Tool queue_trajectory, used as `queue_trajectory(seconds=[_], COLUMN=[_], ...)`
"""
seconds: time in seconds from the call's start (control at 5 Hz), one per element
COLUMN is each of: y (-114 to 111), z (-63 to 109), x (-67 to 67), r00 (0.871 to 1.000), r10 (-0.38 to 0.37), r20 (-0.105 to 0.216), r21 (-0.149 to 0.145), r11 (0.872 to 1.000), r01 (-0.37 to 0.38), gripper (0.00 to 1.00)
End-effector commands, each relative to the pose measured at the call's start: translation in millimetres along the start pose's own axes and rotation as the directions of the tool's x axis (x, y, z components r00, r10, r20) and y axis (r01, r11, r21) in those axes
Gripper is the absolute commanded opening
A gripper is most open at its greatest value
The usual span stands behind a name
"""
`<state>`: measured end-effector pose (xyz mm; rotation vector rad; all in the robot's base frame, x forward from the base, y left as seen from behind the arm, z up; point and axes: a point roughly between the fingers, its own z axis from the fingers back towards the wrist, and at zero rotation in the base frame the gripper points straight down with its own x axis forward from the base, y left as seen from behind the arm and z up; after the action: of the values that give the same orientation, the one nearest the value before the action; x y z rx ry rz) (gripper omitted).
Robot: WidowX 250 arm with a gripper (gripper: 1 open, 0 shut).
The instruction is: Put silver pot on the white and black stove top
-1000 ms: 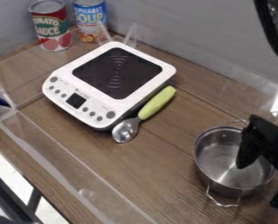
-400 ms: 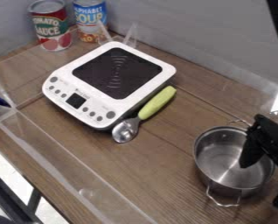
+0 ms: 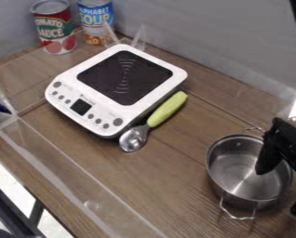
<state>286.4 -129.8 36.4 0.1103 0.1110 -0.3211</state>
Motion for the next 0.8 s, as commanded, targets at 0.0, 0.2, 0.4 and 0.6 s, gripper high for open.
queue_trajectory(seconds=[0.0,0.2,0.4,0.6], y=[6.7,8.9,11.5,14.0], z=[15.4,15.1,14.6,14.9], x=[9.1,10.9,11.7,12.2], r00=[0.999,1.0,1.0,1.0], r10=[0.012,0.012,0.017,0.022], r20=[0.037,0.024,0.008,-0.006], r21=[-0.004,-0.002,-0.001,0.001], r11=[1.0,1.0,1.0,1.0], r01=[-0.012,-0.012,-0.017,-0.022], gripper=[1.0,1.0,1.0,1.0])
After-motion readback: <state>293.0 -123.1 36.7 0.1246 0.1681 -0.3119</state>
